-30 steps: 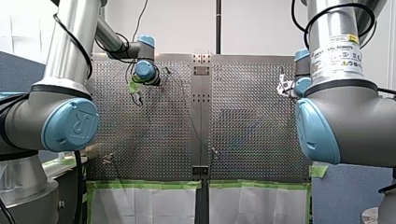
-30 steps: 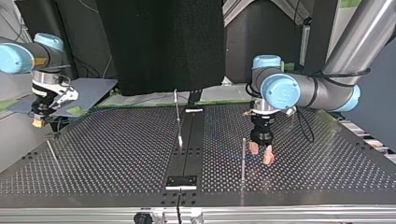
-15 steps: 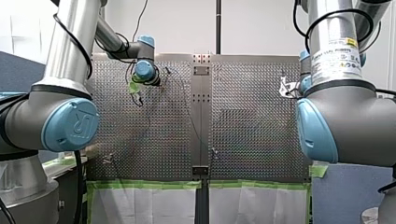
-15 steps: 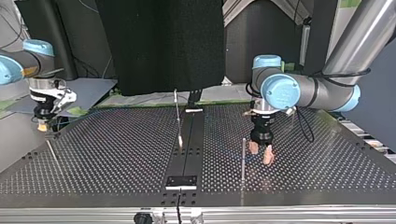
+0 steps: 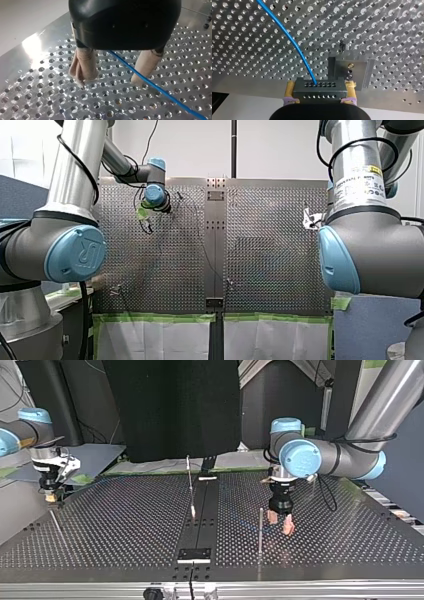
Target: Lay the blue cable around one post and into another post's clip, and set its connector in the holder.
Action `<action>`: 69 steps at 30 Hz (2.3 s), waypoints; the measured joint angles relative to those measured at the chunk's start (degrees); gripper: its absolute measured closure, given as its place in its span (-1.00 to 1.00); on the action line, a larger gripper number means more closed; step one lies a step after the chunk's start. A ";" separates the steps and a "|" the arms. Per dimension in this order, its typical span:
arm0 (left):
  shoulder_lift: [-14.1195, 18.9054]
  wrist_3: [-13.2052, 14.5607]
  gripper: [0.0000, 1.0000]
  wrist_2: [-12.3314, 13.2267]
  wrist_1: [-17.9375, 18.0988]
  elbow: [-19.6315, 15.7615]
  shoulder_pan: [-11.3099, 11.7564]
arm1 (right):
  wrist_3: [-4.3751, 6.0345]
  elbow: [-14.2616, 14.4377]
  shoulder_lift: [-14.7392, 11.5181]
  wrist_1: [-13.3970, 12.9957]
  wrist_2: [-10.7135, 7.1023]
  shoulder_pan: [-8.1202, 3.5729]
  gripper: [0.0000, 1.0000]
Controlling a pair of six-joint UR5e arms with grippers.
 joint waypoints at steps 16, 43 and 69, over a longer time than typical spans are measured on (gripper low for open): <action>0.01 0.07 -1.00 -0.44 -0.68 0.00 0.25 | -0.50 1.49 -0.44 -2.03 -2.86 -0.54 0.99; 0.00 0.09 -1.00 -0.20 -0.69 0.00 0.71 | 5.33 3.30 -2.19 -7.50 -6.76 -1.48 0.99; 0.01 0.09 -1.00 -0.01 -0.72 0.00 1.02 | 5.58 1.90 -0.70 -8.46 -6.48 -1.13 0.99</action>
